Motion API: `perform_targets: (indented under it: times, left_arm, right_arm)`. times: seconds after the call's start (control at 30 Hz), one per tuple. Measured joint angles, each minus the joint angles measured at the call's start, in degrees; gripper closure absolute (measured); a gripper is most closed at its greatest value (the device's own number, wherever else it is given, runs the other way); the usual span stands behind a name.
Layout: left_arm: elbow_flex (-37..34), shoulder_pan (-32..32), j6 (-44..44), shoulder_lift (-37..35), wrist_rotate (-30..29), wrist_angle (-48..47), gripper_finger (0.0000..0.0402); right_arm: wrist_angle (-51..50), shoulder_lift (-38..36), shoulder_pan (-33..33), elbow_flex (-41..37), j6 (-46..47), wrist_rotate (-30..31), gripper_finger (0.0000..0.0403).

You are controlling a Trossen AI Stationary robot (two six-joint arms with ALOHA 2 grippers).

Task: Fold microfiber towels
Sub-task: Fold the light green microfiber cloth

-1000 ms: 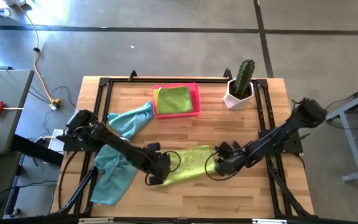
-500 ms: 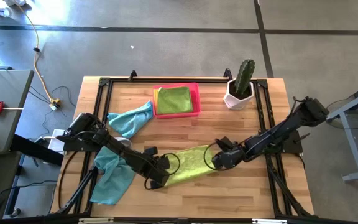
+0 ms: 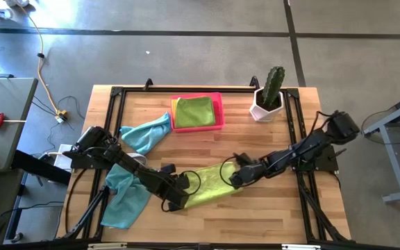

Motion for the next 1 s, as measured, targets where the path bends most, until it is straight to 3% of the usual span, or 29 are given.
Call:
perform_targets:
  times: [0.23,0.33,0.57,0.7,0.83,1.0]
  left_arm:
    - [-0.04,0.00,0.55,0.07,-0.37,1.30,0.0275]
    - [-0.04,0.00,0.56,0.07,-0.42,1.28,0.0275]
    - [1.34,-0.39,2.15,-0.65,-1.27,0.20,0.0275]
    - [3.40,-1.43,4.12,-1.98,-2.04,0.32,0.0275]
    - [4.75,-2.91,4.55,-2.87,-2.49,0.26,0.0275]
    - [5.46,-5.15,3.37,-3.22,-2.56,0.57,0.0275]
  right_arm:
    - [0.50,0.09,0.00,0.02,-1.62,-0.61,0.0198]
    - [-0.36,0.11,0.00,0.04,-2.03,-0.57,0.0239]
    - [-1.79,0.08,-0.11,0.00,-3.49,-0.43,0.0382]
    - [-3.83,-0.94,-0.07,0.27,-3.76,-1.47,0.0389]
    - [-13.75,-3.19,0.13,2.56,-5.00,-3.35,0.0398]
    - [-35.29,-4.68,0.02,9.18,-5.99,-1.94,0.0397]
